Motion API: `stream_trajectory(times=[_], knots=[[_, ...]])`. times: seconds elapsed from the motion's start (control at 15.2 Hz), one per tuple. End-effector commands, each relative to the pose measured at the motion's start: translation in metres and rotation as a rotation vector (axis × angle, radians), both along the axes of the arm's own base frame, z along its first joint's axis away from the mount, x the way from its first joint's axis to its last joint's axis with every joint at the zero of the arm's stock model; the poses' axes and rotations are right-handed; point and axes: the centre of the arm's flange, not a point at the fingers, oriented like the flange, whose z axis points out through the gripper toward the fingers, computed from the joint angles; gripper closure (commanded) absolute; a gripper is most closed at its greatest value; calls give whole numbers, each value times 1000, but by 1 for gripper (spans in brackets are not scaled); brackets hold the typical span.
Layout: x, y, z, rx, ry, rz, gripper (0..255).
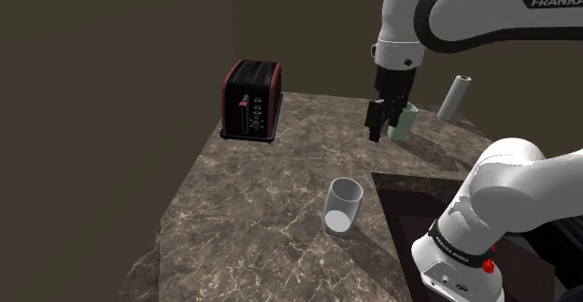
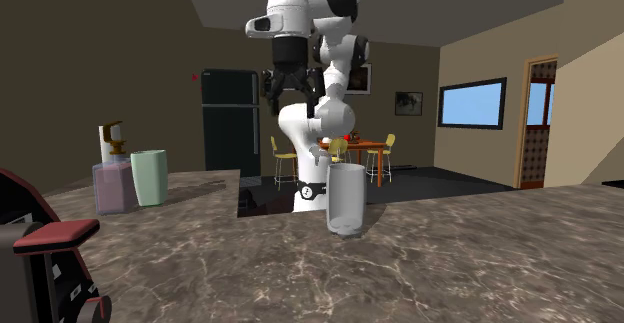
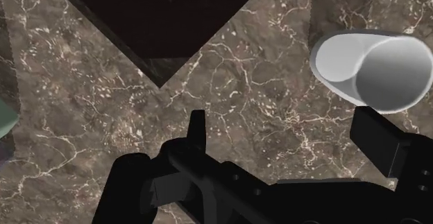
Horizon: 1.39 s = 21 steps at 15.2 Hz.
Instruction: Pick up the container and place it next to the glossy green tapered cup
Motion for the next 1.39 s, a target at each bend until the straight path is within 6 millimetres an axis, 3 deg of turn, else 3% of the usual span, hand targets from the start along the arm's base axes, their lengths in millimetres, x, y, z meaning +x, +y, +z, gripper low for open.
stream_trajectory(times=[0.0,0.53,1.06,1.32], knots=[[-10,19,-20,0,-36,-6,0],[-34,93,-96,-4,-167,-23,0],[-32,92,-137,-4,-170,-23,0],[-32,92,-137,-4,-170,-23,0]])
